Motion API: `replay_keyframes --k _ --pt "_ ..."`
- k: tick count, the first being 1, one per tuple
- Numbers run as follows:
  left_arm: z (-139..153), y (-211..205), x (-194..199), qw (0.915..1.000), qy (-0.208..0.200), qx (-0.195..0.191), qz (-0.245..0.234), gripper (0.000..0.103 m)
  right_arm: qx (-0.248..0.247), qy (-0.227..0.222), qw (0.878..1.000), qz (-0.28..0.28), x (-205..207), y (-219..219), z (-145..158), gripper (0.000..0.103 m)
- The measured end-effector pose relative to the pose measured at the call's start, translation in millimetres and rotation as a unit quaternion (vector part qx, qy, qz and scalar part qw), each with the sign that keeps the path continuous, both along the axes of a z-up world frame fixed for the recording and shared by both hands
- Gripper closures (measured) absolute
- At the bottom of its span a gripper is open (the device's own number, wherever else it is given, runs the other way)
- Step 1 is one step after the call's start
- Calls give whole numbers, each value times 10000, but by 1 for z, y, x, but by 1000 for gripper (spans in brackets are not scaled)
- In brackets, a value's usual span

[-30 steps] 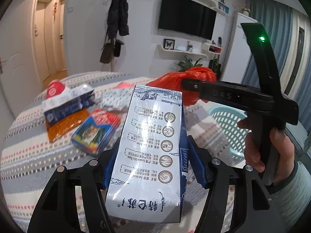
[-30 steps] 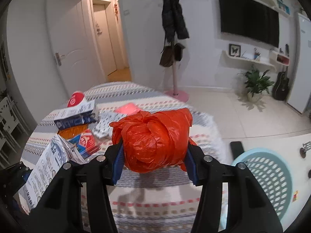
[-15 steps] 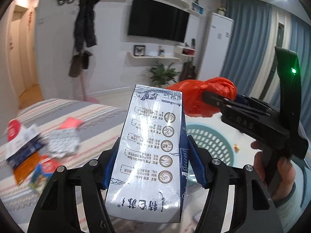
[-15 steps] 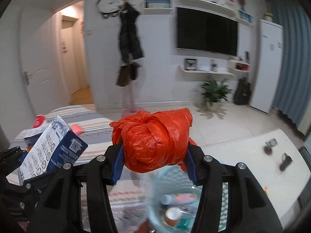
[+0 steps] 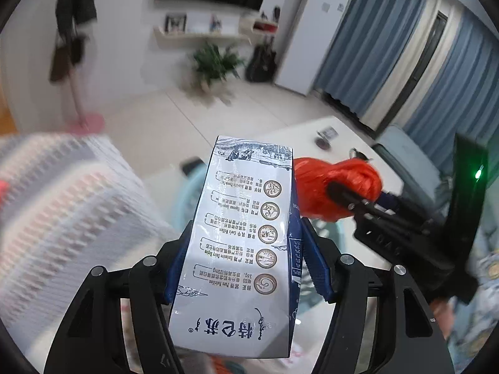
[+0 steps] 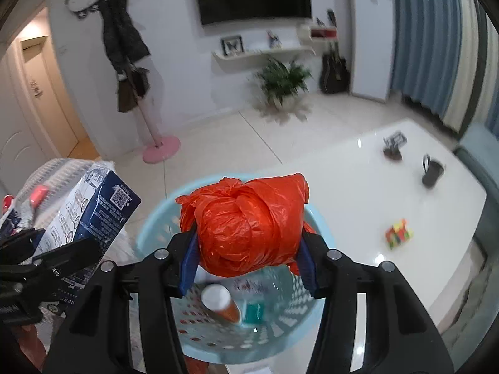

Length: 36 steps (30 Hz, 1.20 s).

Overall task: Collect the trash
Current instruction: 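Carry the box and red bag over the blue basket and open both tools, then grasp the white milk carton with the left tool while the right tool reaches the tiger-printed box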

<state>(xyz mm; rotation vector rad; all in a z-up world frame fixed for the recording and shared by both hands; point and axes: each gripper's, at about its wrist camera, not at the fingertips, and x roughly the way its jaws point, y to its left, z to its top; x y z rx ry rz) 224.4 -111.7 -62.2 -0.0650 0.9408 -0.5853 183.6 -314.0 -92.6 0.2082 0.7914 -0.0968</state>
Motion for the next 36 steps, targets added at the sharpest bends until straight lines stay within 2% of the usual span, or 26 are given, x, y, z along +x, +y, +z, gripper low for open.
replay_keyframes --k 4,7,13,18,23,31,36 --pt "-24 -13 11 9995 295 46 -43 41 170 345 9991 -170 3 -14 -25 51" --pt "-32 -19 13 9994 287 169 -40 39 246 474 9984 -204 5 -21 -36 49" --pt "-33 -19 8 9995 301 102 -16 27 311 515 9979 -226 1 -20 -42 44" --pt "-32 -9 2 9995 326 21 51 26 314 530 9979 -214 0 -18 -43 41" --pt "-30 -1 -4 9994 317 -47 136 26 352 494 9979 -212 -3 -13 -37 31" --pt "-23 20 -18 9996 140 -56 259 26 371 428 9983 -131 -10 0 -26 30" --pt "-13 43 -35 9991 -88 -42 420 26 196 259 9995 -33 -14 22 -8 30"
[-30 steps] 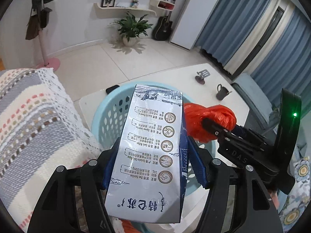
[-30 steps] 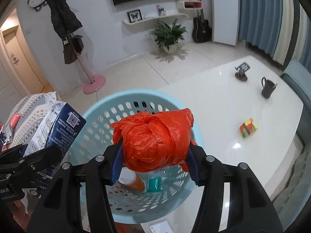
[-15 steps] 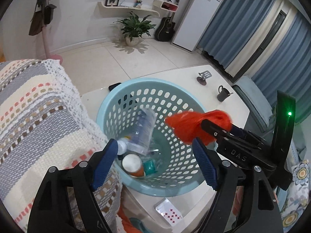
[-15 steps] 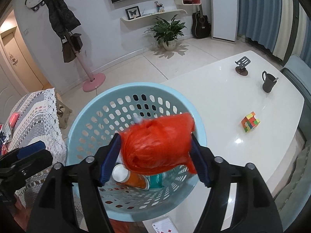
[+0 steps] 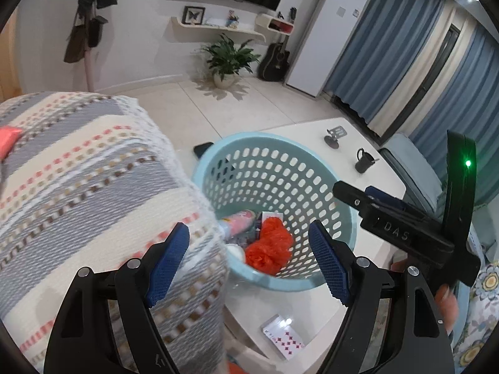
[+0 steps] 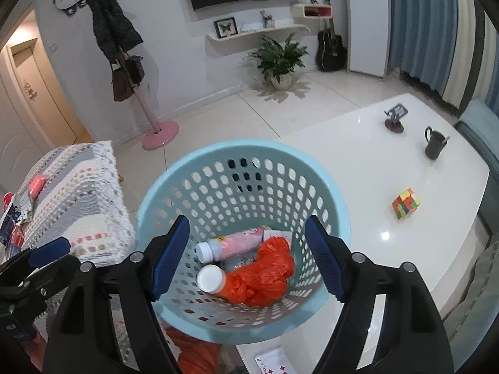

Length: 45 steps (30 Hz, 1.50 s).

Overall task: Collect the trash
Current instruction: 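Grasp the white milk carton with the left tool while the right tool reaches the tiger-printed box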

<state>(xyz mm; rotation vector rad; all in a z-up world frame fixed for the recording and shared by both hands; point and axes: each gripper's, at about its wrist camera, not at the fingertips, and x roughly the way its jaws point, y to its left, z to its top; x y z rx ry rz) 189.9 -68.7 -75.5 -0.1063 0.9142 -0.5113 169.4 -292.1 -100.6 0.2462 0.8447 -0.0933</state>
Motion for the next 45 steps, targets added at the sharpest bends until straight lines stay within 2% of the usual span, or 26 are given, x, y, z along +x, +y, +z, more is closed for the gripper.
replay_keyframes --k 8,16,21,24,27,29,32,35,37,40,41,43,45 --pt "49 61 -34 9958 -778 9 487 26 -21 -579 9974 438 -7 65 51 30" --pt "85 177 -71 9787 -1410 295 1460 21 133 -962 9840 1492 -14 190 86 29" --pt "91 262 -82 9640 -1411 471 2203 21 199 -857 9712 2216 -17 273 85 26" --pt "87 313 -82 9554 -1218 522 2640 21 201 -687 9622 2628 -17 321 79 25" --pt "79 347 -80 9503 -1027 460 2903 23 86 -440 9522 3022 -14 368 66 25" --pt "72 369 -73 9508 -822 378 2963 31 27 -241 9447 3269 -12 391 55 25" --pt "60 383 -62 9540 -586 276 2928 32 -170 38 9360 3517 -13 417 37 25" --pt "49 387 -52 9570 -437 217 2860 32 -285 186 9341 3553 -9 423 24 26" --pt "45 385 -45 9597 -354 187 2780 32 -370 266 9358 3496 -7 422 20 28" --pt "39 379 -36 9651 -256 120 2604 32 -268 301 9400 3388 -1 407 19 38" --pt "37 378 -34 9664 -237 96 2557 35 -270 299 9430 3305 0 401 19 39" --pt "34 370 -32 9718 -163 -62 2353 41 -247 308 9492 3123 2 387 18 40" --pt "34 363 -33 9758 -141 -238 2171 41 -138 351 9545 2957 7 372 17 40"
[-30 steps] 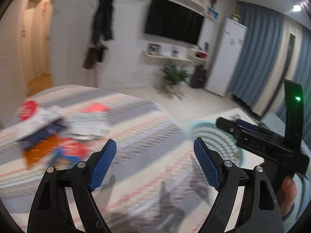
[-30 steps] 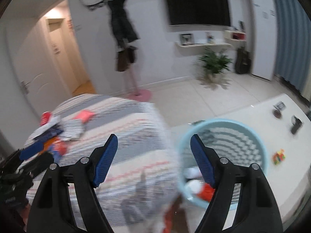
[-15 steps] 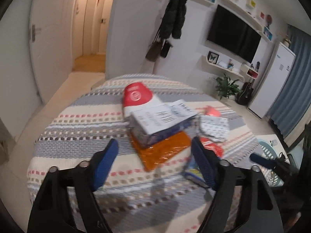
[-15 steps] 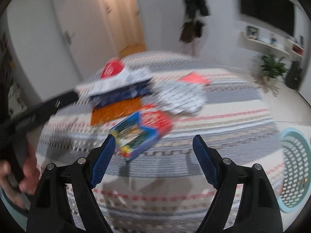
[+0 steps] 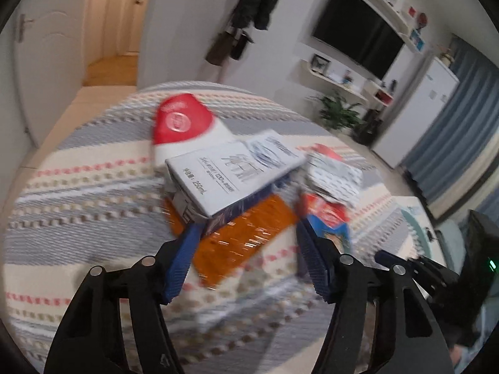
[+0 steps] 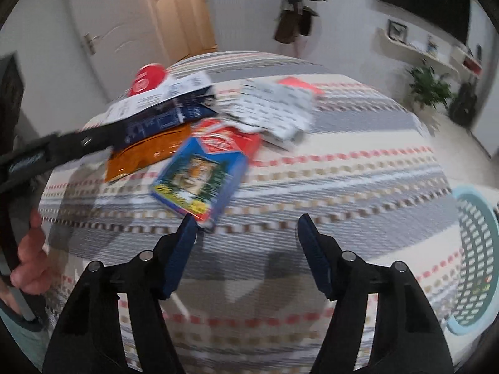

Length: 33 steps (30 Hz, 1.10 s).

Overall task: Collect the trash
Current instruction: 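Grasp the white milk carton with the left tool while the right tool reaches the tiger-printed box, then grasp the tiger-printed card box with the right tool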

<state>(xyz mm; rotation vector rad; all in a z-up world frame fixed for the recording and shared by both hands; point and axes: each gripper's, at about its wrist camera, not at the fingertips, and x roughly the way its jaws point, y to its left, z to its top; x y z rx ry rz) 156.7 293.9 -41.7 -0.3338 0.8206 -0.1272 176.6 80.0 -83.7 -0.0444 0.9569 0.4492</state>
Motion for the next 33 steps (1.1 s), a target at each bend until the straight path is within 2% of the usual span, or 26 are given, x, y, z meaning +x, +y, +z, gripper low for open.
replay_keyframes --k 6,8,10,12,14,15,17,20,22,24,26,28,31,33 --pt "3 -37 -8 9952 -35 -339 -921 41 202 34 9992 -351 13 -29 6 39" --pt "7 -44 -18 9934 -144 -277 -1101 41 291 -46 9991 -294 12 -29 13 40" --pt "19 -42 -28 9938 -384 -52 -1043 39 311 -120 9993 -173 9 -22 18 39" --pt "30 -33 -29 9956 -530 149 -755 35 302 -173 9994 -27 6 -10 20 39" --pt "40 -26 -23 9955 -634 519 -486 26 303 -199 9993 50 5 -3 20 39" --pt "42 -24 -15 9936 -631 880 -330 23 306 -219 9993 64 6 2 20 39" --pt "39 -25 4 9894 -477 1356 -204 17 306 -235 9992 48 5 10 16 35" --pt "20 -31 34 9872 40 1530 -455 16 290 -270 9992 63 5 19 10 31" --pt "9 -38 47 9835 226 1734 -469 16 207 -321 9992 79 4 25 7 31" --pt "1 -42 60 9786 422 1976 -394 18 143 -295 9994 113 5 30 3 31" --pt "-4 -44 69 9770 564 2017 -390 30 116 -274 9995 139 7 34 0 31" --pt "-8 -42 74 9794 654 1868 -407 40 75 -264 9995 160 8 37 -1 31" --pt "-10 -41 73 9811 637 1794 -342 46 60 -263 9995 184 9 38 -2 31" --pt "-7 -34 69 9851 583 1590 -291 49 93 -224 9996 175 10 39 -3 30"
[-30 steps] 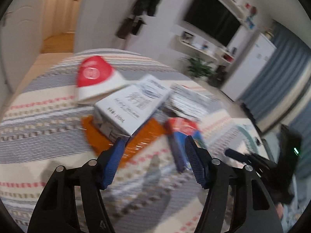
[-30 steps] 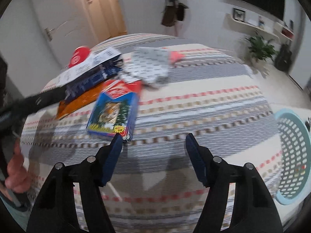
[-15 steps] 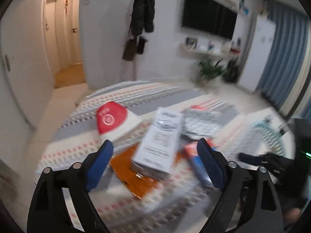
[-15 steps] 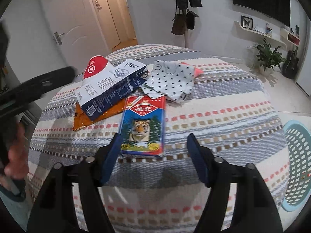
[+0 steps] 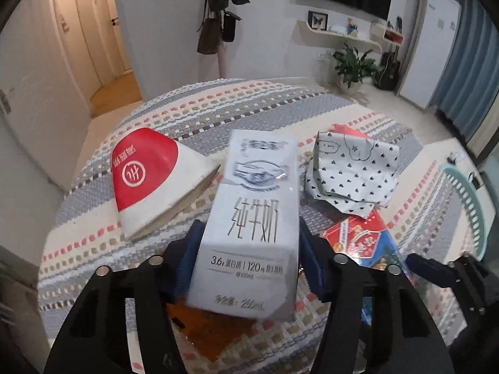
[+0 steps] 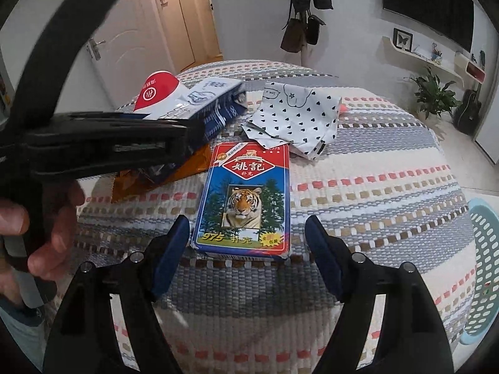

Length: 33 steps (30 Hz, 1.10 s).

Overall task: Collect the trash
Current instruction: 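Grasp the tiger-printed card box with the right tool, then carry the milk carton and tiger box over the basket and open both tools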

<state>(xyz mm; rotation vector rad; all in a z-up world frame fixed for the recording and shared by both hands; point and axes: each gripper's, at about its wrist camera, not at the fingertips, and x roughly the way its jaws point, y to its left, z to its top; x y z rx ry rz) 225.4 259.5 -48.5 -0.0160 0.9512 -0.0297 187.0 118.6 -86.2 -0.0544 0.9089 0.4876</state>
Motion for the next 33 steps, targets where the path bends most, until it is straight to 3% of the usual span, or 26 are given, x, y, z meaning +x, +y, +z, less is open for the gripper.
replay_keyframes --k 3,9,11,12,19,25,33 --pt "9 12 -14 9991 -172 -373 109 50 75 116 9999 -40 6 2 -1 31" --pt "23 21 -41 9970 -457 -538 331 51 61 160 9998 -32 12 14 -2 31" --pt "26 24 -48 9965 -505 -560 373 51 -42 78 10000 15 12 18 -3 44" --pt "28 27 -52 9962 -532 -572 389 51 -99 34 9999 38 11 19 -3 44" --pt "51 26 -76 9923 -889 -785 358 51 374 -198 9985 358 -14 1 17 45" --pt "88 4 -95 9857 -1430 -879 163 51 572 -702 9958 148 -32 -38 54 45" --pt "124 -67 -100 9766 -1908 -904 -414 51 736 -1270 9863 -747 -33 -134 95 45"
